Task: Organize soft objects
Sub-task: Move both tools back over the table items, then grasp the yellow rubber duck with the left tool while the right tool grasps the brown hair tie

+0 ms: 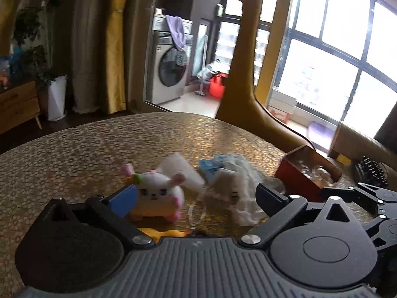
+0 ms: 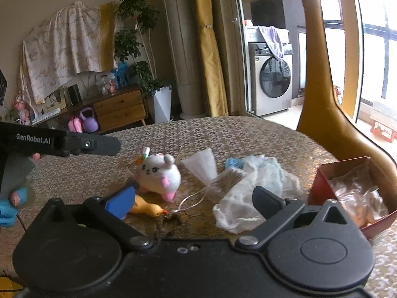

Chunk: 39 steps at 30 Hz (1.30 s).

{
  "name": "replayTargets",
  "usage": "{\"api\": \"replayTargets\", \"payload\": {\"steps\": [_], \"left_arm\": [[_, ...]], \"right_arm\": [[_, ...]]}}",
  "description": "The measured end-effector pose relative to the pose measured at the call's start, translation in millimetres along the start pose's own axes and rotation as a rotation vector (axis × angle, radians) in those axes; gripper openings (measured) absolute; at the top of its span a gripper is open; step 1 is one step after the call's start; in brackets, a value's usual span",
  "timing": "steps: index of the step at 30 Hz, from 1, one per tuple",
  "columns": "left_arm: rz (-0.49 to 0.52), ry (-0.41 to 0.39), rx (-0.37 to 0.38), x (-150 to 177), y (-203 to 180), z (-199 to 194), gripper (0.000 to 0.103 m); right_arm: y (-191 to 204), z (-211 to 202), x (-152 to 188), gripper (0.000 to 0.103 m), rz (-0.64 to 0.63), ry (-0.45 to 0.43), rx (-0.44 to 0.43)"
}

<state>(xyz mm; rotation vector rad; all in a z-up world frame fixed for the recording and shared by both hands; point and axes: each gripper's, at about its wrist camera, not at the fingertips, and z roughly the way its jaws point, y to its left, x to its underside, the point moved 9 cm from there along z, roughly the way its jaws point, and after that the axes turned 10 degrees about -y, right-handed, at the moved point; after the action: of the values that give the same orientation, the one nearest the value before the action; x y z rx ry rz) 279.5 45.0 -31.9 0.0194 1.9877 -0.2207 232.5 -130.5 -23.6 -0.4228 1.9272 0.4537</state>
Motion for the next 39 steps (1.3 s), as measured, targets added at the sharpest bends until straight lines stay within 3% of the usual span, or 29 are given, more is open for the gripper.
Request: {"api": "replayTargets", "payload": {"steps": [11, 17, 31, 39], "left_arm": [[-0.007, 0.073, -0.051, 50.5, 56.3, 21.0, 0.103], [0.025, 0.11, -0.026, 77.1, 66.7, 38.3, 0.103], [0.117, 0.178, -0.031, 122.1, 69.1, 89.4, 0.102], [0.07, 0.185, -0.052, 129.0, 76.6, 108.1, 0.101]], "right_arm": [[27.8, 39.8, 27.0, 0.1, -0.015, 0.073, -0.031], [30.3, 63.4, 47.8, 0.097, -0.024, 0.149, -0.035], [36.2, 103.1, 89.8, 0.077, -0.073, 0.286, -0.064], [35.1, 116.2, 99.8, 0.068, -0.072, 0.312, -0.058]]}}
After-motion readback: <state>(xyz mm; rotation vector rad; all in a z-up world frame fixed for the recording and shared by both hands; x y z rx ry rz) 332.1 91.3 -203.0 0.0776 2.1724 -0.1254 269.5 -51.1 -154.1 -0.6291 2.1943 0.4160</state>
